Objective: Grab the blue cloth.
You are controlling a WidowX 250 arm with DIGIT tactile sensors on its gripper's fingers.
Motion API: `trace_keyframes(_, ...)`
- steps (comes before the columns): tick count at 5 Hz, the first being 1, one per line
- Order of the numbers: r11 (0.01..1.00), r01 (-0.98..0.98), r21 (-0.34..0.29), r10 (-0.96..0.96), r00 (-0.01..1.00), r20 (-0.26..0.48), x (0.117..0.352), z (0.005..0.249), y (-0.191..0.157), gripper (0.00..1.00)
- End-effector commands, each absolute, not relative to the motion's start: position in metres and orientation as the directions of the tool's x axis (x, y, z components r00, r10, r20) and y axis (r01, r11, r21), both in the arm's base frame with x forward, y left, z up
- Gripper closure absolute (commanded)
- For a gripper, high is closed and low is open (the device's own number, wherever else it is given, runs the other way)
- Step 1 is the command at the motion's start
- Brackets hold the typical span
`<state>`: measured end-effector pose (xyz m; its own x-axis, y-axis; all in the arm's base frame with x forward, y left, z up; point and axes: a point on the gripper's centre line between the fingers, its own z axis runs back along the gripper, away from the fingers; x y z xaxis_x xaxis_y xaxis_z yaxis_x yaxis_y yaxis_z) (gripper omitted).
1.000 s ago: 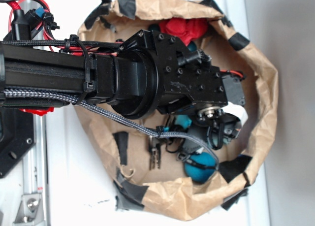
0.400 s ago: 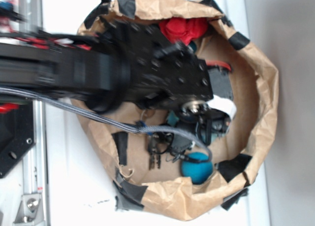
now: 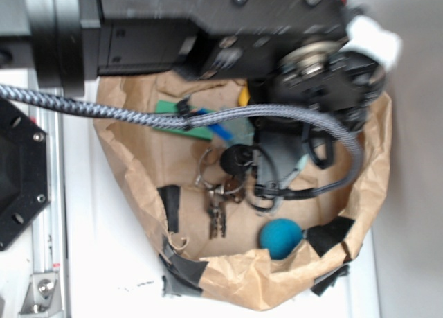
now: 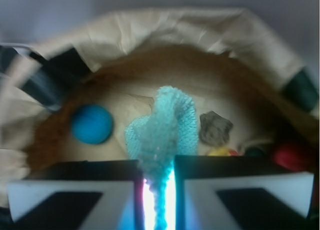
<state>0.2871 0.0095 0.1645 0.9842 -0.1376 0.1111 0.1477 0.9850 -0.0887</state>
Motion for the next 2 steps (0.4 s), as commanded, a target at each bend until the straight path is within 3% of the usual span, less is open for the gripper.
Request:
trace_keyframes(1, 0.999, 0.022, -0.04, -0.018, 0.996, 0.087, 0.2917, 0.1982, -0.0029, 1.0)
trace_keyframes(2, 0.997, -0.075, 0.024, 0.073, 0.993, 0.088, 0.2886, 0.193, -0.0088, 1.0)
